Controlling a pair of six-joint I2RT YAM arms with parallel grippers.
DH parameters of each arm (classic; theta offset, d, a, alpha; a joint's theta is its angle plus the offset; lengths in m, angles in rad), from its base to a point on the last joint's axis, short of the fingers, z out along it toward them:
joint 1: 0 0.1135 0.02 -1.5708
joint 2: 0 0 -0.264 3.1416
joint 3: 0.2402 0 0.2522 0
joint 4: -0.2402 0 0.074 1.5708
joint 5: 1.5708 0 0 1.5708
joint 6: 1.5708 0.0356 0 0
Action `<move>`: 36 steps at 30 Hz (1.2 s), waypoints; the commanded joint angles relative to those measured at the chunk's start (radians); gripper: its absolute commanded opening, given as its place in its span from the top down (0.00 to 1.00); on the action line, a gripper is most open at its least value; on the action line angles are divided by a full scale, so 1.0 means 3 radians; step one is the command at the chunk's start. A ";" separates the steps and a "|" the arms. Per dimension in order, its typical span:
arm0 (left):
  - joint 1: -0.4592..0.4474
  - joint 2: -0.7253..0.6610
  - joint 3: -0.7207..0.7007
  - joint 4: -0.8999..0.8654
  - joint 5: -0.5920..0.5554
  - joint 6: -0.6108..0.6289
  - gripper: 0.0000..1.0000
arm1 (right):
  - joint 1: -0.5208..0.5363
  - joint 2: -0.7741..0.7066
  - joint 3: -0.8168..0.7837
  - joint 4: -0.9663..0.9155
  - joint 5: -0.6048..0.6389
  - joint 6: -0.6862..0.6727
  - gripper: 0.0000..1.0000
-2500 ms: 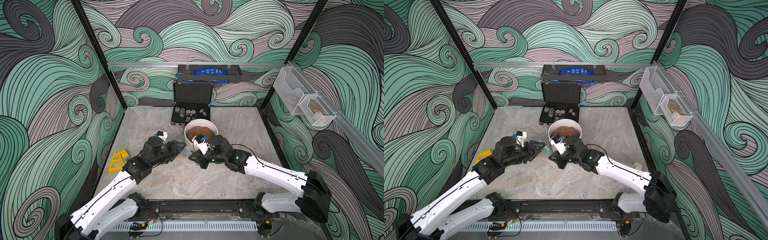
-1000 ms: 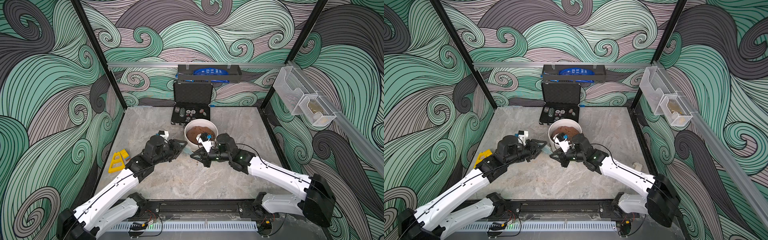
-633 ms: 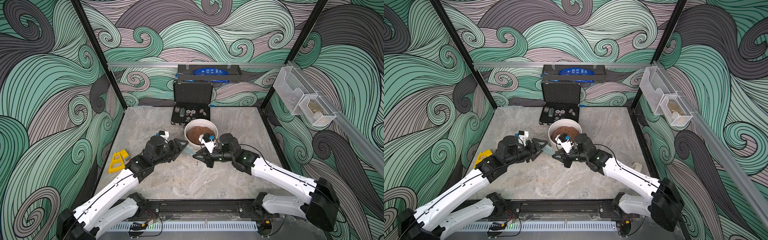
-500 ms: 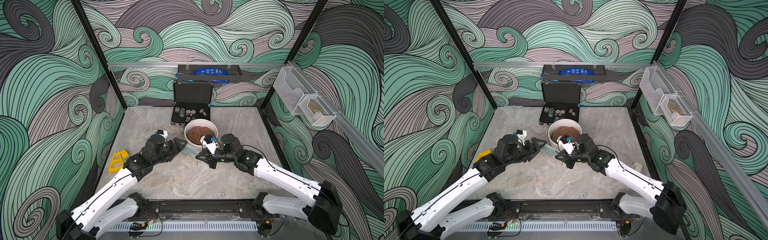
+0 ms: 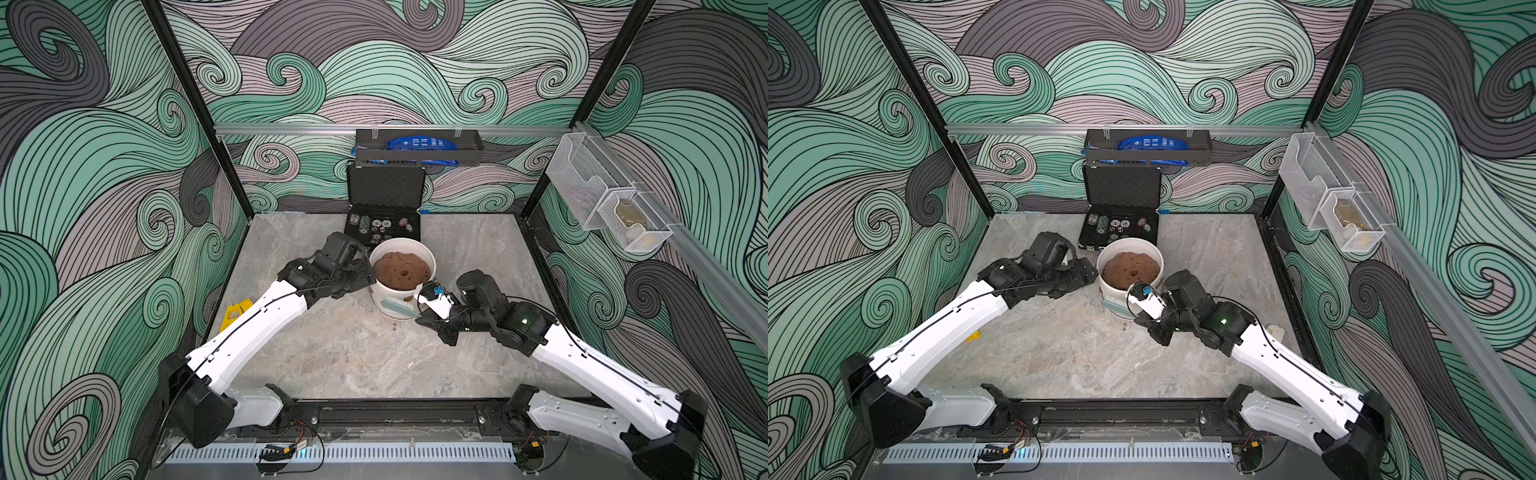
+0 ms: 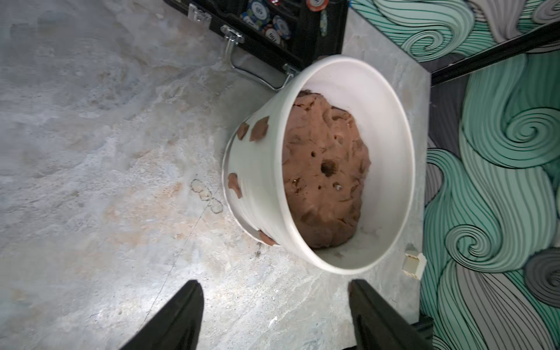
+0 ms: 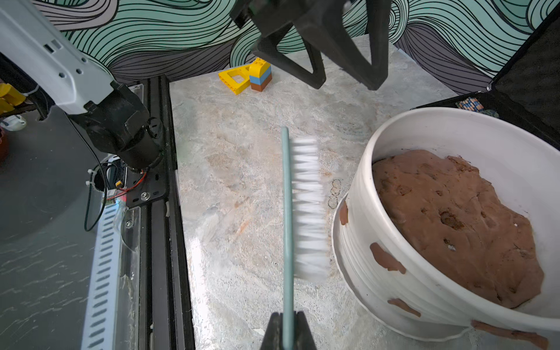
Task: Scrub the dried mud off the ceramic pot
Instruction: Rotate the pot on the tray.
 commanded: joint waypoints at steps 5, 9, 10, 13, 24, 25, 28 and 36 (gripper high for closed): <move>0.0004 0.0641 0.0676 -0.0535 -0.0216 0.0217 0.30 | 0.0044 0.0069 0.0025 -0.0135 0.0046 -0.0170 1.00; 0.0003 0.0895 0.0818 -0.0531 -0.0240 0.0194 0.36 | 0.0082 0.0114 -0.0048 -0.0026 0.0130 -0.0144 1.00; 0.0004 0.0952 0.0847 -0.0531 -0.0237 0.0182 0.37 | 0.0084 0.0130 -0.0058 -0.0001 0.0146 -0.0129 1.00; 0.0002 0.1102 0.0928 -0.0532 -0.0212 0.0160 0.39 | 0.0093 0.0169 -0.0084 0.0090 0.0226 -0.0095 1.00; -0.0012 0.1407 0.1097 -0.0616 -0.0190 0.0103 0.55 | 0.0100 0.0269 -0.0115 0.0098 0.0484 -0.0093 1.00; -0.0018 0.1407 0.1098 -0.0631 -0.0193 0.0086 0.55 | 0.0099 0.0268 -0.0122 0.0105 0.0485 -0.0091 1.00; -0.0071 0.1388 0.1080 -0.0665 -0.0197 0.0028 0.56 | 0.0099 0.0269 -0.0134 0.0120 0.0515 -0.0094 1.00; -0.0189 0.1412 0.1040 -0.0630 -0.0131 -0.0140 0.65 | 0.0099 0.0279 -0.0155 0.0131 0.0552 -0.0161 1.00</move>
